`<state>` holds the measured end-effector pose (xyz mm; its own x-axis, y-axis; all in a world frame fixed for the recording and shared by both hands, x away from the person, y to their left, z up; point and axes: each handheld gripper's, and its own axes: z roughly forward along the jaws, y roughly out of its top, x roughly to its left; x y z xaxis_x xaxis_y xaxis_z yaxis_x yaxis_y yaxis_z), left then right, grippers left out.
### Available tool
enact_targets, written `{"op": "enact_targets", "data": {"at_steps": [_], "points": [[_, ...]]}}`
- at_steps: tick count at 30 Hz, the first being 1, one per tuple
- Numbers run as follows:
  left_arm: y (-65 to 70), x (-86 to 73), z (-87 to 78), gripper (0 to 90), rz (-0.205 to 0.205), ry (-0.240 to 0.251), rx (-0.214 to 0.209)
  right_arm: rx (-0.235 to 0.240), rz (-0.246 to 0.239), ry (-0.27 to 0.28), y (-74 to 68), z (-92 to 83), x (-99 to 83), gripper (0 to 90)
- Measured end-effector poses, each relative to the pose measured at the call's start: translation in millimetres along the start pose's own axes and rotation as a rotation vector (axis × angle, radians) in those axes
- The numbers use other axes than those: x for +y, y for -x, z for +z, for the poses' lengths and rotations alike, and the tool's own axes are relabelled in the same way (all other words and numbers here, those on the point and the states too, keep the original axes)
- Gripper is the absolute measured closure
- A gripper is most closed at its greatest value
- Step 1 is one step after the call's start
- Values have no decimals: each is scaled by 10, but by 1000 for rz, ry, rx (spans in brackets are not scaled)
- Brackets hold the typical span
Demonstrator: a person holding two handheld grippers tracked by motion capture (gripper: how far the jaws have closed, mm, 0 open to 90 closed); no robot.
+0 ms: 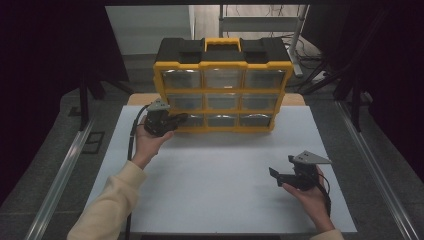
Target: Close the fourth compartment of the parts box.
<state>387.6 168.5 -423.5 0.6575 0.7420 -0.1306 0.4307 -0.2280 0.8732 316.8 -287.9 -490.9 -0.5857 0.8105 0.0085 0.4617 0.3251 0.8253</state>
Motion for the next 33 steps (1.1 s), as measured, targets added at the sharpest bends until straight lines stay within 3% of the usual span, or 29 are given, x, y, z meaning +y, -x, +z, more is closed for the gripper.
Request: {"op": "enact_targets", "data": {"at_steps": [5,7,10,13,16,21,25,29,33], "points": [[48,-128,-127,802,5,14,-19,3,-8,-3,8,18,0,121],[68,-158,-168,692,7,19,-25,5,-11,-2,4,20,3,121],[124,-211,-221,453,24,7,-31,3,-13,-3,-1,18,1,122],[172,-263,-270,356,46,-6,-48,2,-17,-6,-11,10,-1,122],[206,-330,-335,316,53,3,-68,-3,-13,-8,-13,-3,-6,122],[226,-432,-388,247,40,-4,-64,-6,-17,-12,-20,-3,-10,122],[250,-552,-429,205,39,-19,-42,-3,-21,-10,-29,-12,-9,122],[270,-661,-520,170,35,0,9,3,-25,-11,-23,-10,-16,121],[257,-733,-555,163,16,-17,-15,6,-25,-12,-21,-2,-16,121]]}}
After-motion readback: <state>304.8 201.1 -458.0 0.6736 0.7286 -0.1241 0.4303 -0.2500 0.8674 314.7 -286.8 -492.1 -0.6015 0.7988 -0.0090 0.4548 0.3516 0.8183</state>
